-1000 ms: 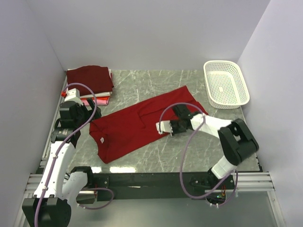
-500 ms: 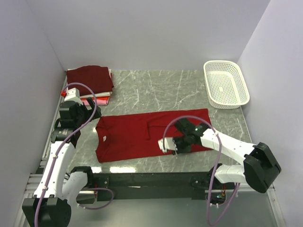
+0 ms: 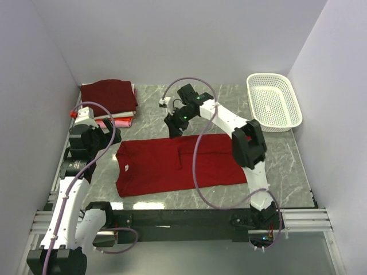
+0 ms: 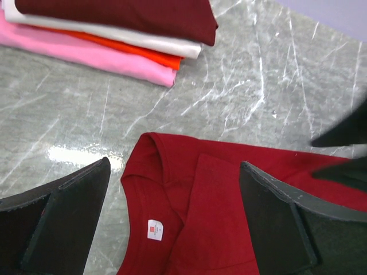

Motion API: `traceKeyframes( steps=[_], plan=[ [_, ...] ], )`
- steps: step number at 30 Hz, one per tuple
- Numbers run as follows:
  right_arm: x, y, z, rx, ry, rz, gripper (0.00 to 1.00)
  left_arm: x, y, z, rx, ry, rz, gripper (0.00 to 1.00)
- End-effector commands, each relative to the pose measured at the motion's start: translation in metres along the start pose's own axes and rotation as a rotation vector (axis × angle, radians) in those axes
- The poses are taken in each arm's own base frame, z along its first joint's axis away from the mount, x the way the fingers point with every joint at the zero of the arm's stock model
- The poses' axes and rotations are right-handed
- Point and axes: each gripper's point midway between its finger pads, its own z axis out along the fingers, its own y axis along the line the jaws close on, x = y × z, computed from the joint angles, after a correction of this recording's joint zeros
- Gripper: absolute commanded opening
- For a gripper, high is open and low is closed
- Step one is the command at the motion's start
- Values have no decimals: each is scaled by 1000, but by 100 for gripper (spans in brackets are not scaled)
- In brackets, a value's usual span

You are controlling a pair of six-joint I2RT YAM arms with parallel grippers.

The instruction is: Fold and stack the t-shirts

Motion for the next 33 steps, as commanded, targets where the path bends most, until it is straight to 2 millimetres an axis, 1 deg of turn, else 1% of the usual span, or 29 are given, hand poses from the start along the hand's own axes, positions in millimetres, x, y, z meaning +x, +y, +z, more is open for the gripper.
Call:
traceKeyframes(
  steps=[1,2,3,4,6,7,8,11,13,19,21,25,26,27,28,29,30,32,33],
  plan=[
    [-13,-9,11,-31,-23,264,65,-18,-4,-5,13,-76,13,99],
    [-13,-15,15,-9,-17,300,65,-19,-4,-5,14,-79,13,99],
    [-20,-22,17,14,-27,313,65,-19,-4,-5,14,-79,12,99],
    [-11,-30,30,23,-5,353,65,-19,-4,-5,14,-81,12,99],
    [-8,-36,38,39,9,386,65,-20,-5,-6,16,-84,12,99],
    [-2,-39,46,45,20,402,65,-20,-5,-6,17,-83,12,99],
    [-1,-42,50,55,18,411,64,-21,-5,-6,16,-84,12,99],
    [12,-44,62,55,54,417,63,-20,-5,-5,15,-82,12,99],
    [18,-40,68,39,74,415,61,-19,-5,-5,14,-81,12,99],
    [37,-24,81,0,140,398,51,-18,-4,-3,12,-74,12,99],
    [42,-22,83,-5,147,403,46,-19,-4,-4,13,-76,12,99],
    [43,-24,84,2,147,406,31,-19,-4,-4,13,-78,12,99],
    [42,-26,83,7,146,409,21,-19,-4,-4,13,-77,12,99],
    [40,-29,80,16,139,414,16,-20,-5,-4,13,-78,12,100],
    [37,-33,78,29,124,425,8,-20,-4,-4,13,-78,13,99],
    [35,-37,74,43,113,434,3,-20,-5,-4,13,-78,12,99],
    [35,-45,65,64,97,450,1,-20,-4,-4,13,-78,13,99],
    [34,-57,55,105,74,472,0,-19,-4,-5,13,-78,13,99],
    [37,-64,46,146,70,486,0,-19,-4,-4,13,-78,13,100]
  ],
)
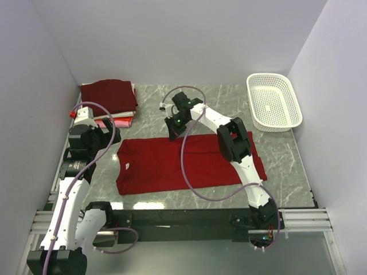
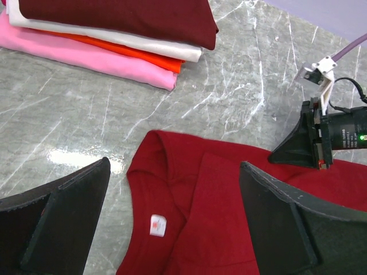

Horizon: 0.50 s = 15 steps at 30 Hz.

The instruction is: Fold and stack the t-shirts

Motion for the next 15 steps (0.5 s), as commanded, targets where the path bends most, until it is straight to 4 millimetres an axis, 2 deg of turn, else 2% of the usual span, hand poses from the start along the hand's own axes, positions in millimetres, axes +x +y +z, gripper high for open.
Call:
traceKeyframes(
  steps=[1,4,5,6,10,11,12,13,14,15],
  plan=[
    [-16,-39,-41,123,-106,79,0,-14,-4,-1,14,-53,12,99],
    [-15,-68,-61,194,-151,154,0,-13,-4,0,15,-50,12,99],
    [-13,-87,-73,226,-174,198,0,-14,-4,0,14,-52,12,99],
    [-13,-97,-82,249,-193,226,0,-12,-3,0,12,-48,12,99],
    [-31,-151,-119,359,-337,381,0,-9,-6,2,28,-33,4,99],
    [-44,-168,-140,392,-400,402,0,-7,-10,3,47,-23,-3,99],
    [-48,-179,-142,408,-422,419,0,-1,-13,8,69,-3,-7,100],
    [-55,-190,-149,433,-451,429,3,5,-23,9,130,30,-15,99],
    [-77,-197,-173,462,-519,398,12,10,-29,12,153,57,-46,98],
    [-78,-209,-170,486,-514,394,20,16,-33,19,176,95,-63,98]
  ],
)
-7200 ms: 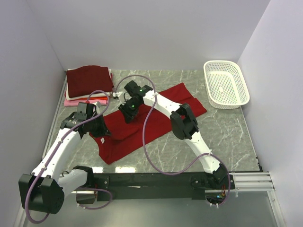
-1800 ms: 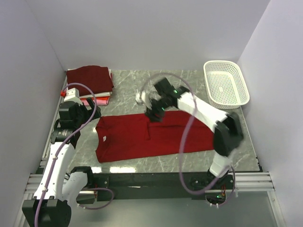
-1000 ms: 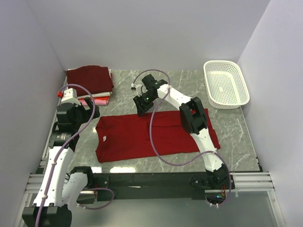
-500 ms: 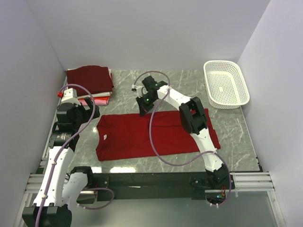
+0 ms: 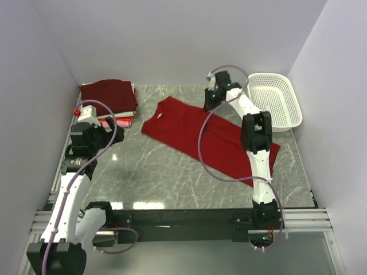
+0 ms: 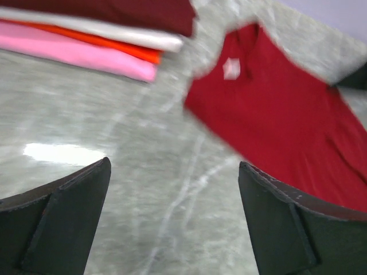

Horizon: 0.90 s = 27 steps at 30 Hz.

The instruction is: Fold and stack the t-shirts

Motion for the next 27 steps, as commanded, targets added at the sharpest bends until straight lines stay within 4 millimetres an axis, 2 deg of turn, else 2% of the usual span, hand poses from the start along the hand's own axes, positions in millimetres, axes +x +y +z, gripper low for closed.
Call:
traceKeyframes(
  steps=[1,2,3,4,5,6,7,8,9,10,11,12,13,14,15,16,17,18,19,20,21,22,24,27],
  plan=[
    [-89,-7,-26,82,-256,-61,35,16,-36,13,198,104,-62,95],
    [-102,-9,-35,110,-291,-87,40,19,-43,16,225,134,-112,93],
    [-107,-8,-43,119,-307,-112,41,30,-48,24,256,197,-148,90],
    [-111,-8,-52,127,-324,-151,46,29,-59,29,304,207,-169,87],
    [-99,-8,-48,113,-291,-193,47,32,-66,33,326,236,-229,85],
    [-107,5,-76,99,-328,-274,50,41,-73,45,326,282,-247,85],
    [-107,10,-85,88,-344,-311,50,48,-92,50,360,307,-233,83],
    [-95,25,-103,35,-337,-350,50,55,-94,70,306,338,-250,82],
    [-86,31,-113,10,-324,-430,52,68,-112,75,319,381,-236,81],
    [-63,31,-110,-7,-274,-446,52,73,-120,84,308,402,-256,74],
    [-65,47,-144,-21,-327,-489,52,78,-122,97,268,413,-265,69],
    [-57,57,-155,-62,-336,-546,52,90,-129,118,233,452,-270,64],
    [-51,64,-166,-70,-352,-566,52,96,-131,129,195,476,-300,63],
    [-33,68,-183,-72,-362,-569,52,103,-125,151,116,490,-304,63],
    [-26,75,-191,-90,-379,-592,52,109,-127,159,89,498,-300,63],
    [-6,73,-189,-102,-348,-584,52,113,-126,167,58,504,-316,63],
    [-3,80,-209,-105,-382,-592,52,119,-125,178,20,519,-314,63],
    [6,82,-213,-113,-374,-590,52,122,-122,185,-26,504,-300,63],
    [20,82,-212,-128,-353,-581,52,124,-120,190,-60,500,-308,61],
    [23,86,-223,-133,-372,-587,52,130,-117,195,-97,519,-302,54],
    [30,87,-225,-139,-366,-583,52,134,-117,197,-113,528,-304,43],
    [41,88,-223,-154,-349,-577,52,138,-117,199,-127,540,-313,42],
    [47,91,-232,-161,-365,-583,52,147,-115,205,-143,560,-313,42],
    [57,92,-233,-171,-358,-580,52,155,-108,211,-181,555,-310,41]
  ],
)
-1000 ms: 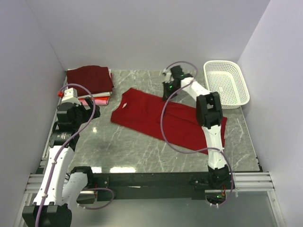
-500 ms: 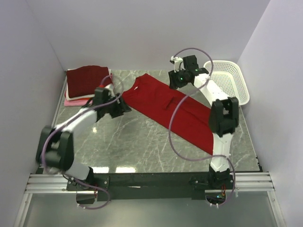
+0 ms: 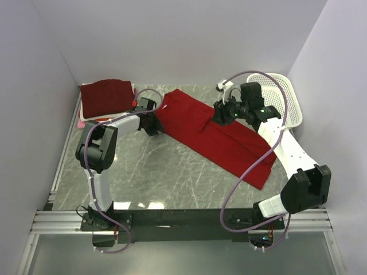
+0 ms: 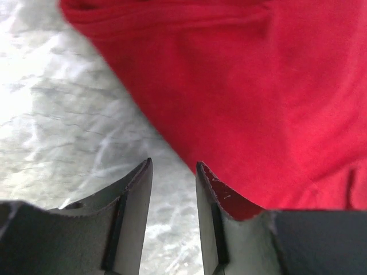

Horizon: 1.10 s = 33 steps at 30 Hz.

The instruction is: Fold and stack the t-shirts

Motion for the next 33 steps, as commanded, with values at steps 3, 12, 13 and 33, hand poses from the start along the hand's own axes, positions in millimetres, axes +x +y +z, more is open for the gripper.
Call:
traceKeyframes(
  steps=[3,12,13,33],
  plan=[
    [8,10,-4,-38,-3,-7,52,-15,7,9,-87,-68,-23,36],
    [16,29,-14,-110,10,-50,52,-61,13,25,-204,-152,78,0],
    [20,36,-13,-131,23,-68,52,-68,13,24,-216,-166,104,1],
    [168,90,61,118,553,-488,57,-187,-84,-130,232,-420,358,55]
  ],
)
